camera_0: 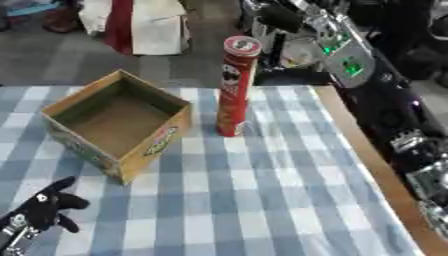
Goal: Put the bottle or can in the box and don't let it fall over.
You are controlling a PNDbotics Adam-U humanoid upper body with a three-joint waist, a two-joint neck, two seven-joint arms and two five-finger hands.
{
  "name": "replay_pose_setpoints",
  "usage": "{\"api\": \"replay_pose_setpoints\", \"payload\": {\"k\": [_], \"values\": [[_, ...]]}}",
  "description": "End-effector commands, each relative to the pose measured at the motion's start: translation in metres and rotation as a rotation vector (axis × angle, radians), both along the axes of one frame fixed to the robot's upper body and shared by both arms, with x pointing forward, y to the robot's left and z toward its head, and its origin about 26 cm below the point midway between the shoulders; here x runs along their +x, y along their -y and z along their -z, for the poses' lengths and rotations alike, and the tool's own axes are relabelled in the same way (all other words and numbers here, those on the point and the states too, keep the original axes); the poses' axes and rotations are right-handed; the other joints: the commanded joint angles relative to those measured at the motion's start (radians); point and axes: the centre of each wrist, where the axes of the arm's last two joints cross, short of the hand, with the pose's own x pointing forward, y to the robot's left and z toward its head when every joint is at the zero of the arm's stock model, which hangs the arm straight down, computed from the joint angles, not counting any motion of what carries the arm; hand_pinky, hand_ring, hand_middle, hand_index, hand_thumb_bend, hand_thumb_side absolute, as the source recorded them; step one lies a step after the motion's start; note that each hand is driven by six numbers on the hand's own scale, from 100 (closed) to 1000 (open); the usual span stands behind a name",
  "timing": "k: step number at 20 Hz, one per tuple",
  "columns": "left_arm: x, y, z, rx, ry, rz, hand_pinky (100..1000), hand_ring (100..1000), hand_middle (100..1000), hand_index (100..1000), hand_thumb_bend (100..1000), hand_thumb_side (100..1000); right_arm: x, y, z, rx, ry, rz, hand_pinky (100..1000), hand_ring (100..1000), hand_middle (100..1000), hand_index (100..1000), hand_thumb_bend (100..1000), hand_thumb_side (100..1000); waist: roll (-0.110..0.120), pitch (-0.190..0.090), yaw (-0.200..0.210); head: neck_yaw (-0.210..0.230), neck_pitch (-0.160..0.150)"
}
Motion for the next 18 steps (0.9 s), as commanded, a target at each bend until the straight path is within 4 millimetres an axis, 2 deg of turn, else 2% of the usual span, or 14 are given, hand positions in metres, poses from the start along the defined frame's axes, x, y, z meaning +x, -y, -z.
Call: {"api": "replay_pose_setpoints", "payload": {"k": [1,4,9,18], "values": [[0.0,0.005,-0.011,-0.009,0.034,0.03,576,774,677,981,185,1000,0.008,0.009,-0.002,-0.031,0.005,0.028,805,923,941,1000,100,873,0.003,-0.009,0.003,-0.011,-0.016],[0.001,0.006,-0.012,-0.009,0.034,0.038,576,774,677,981,186,1000,0.016,0.019,0.013,-0.062,-0.032,0.068,837,928,946,1000,100,911,0.001,-0.01,0.008,-0.015,-0.02],[0.001,0.008,-0.012,-0.008,0.032,0.047,575,774,677,981,187,1000,0.025,0.033,0.03,-0.11,-0.058,0.119,860,932,949,1000,100,925,-0.001,-0.01,0.012,-0.02,-0.027],[0.002,0.01,-0.013,-0.003,0.034,0.058,574,775,677,981,187,1000,0.027,0.029,0.028,-0.144,-0.03,0.106,864,933,950,1000,100,915,-0.003,-0.009,0.021,-0.03,-0.031]]}}
